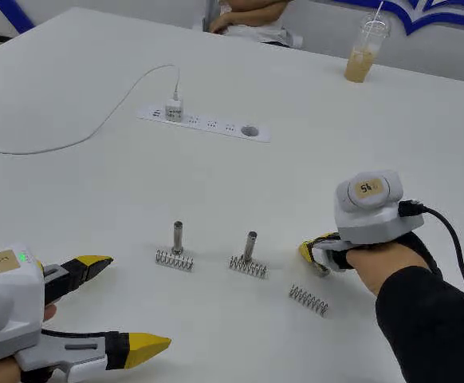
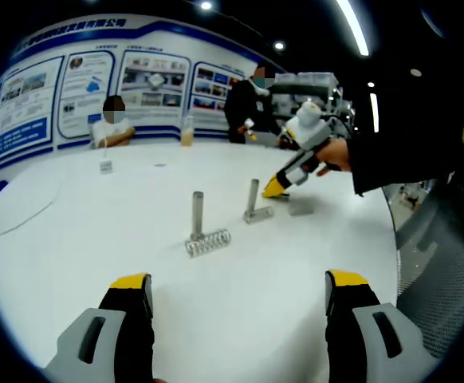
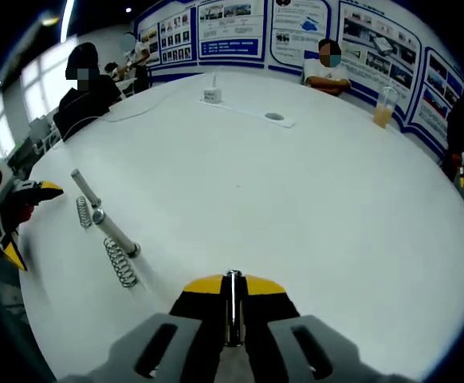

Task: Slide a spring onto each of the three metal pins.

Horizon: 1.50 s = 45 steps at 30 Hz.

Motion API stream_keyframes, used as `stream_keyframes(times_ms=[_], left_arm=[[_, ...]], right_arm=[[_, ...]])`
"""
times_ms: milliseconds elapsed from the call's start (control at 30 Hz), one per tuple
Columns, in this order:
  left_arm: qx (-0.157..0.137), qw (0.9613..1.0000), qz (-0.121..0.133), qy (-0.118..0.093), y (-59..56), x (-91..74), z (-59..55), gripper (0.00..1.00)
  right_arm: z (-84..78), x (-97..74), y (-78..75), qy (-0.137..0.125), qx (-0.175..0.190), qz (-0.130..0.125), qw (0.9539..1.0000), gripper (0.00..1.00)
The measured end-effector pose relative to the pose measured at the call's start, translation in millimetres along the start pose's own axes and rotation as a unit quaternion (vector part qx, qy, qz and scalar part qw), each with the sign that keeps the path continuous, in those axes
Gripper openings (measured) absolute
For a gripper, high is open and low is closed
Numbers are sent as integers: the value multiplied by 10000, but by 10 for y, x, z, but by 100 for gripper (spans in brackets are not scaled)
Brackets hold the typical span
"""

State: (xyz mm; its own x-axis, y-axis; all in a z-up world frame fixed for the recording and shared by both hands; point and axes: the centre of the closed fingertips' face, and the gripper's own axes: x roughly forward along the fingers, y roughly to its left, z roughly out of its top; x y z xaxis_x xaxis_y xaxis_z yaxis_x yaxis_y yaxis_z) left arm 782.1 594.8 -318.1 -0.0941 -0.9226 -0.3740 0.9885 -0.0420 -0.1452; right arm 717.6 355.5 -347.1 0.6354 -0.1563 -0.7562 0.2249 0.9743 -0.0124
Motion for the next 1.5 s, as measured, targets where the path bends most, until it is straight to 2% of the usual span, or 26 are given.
stream_keyframes(times_ms=[200, 467, 1033, 1500], left_arm=[[-15, 10000, 10, -19, 2, -3, 13, 91], [-13, 10000, 30, -30, 10, -20, 18, 90], [26, 9999, 25, -141, -23, -26, 84, 90], [86, 9998, -9, -176, -48, -24, 135, 90]], right_arm=[[-2, 4, -9, 36, 94, -9, 9999, 9], [-3, -63, -5, -133, 319, 71, 9994, 9], [84, -370, 71, -473, 147, 29, 9988, 9], [93, -498, 102, -684, 100, 6, 9976, 9]])
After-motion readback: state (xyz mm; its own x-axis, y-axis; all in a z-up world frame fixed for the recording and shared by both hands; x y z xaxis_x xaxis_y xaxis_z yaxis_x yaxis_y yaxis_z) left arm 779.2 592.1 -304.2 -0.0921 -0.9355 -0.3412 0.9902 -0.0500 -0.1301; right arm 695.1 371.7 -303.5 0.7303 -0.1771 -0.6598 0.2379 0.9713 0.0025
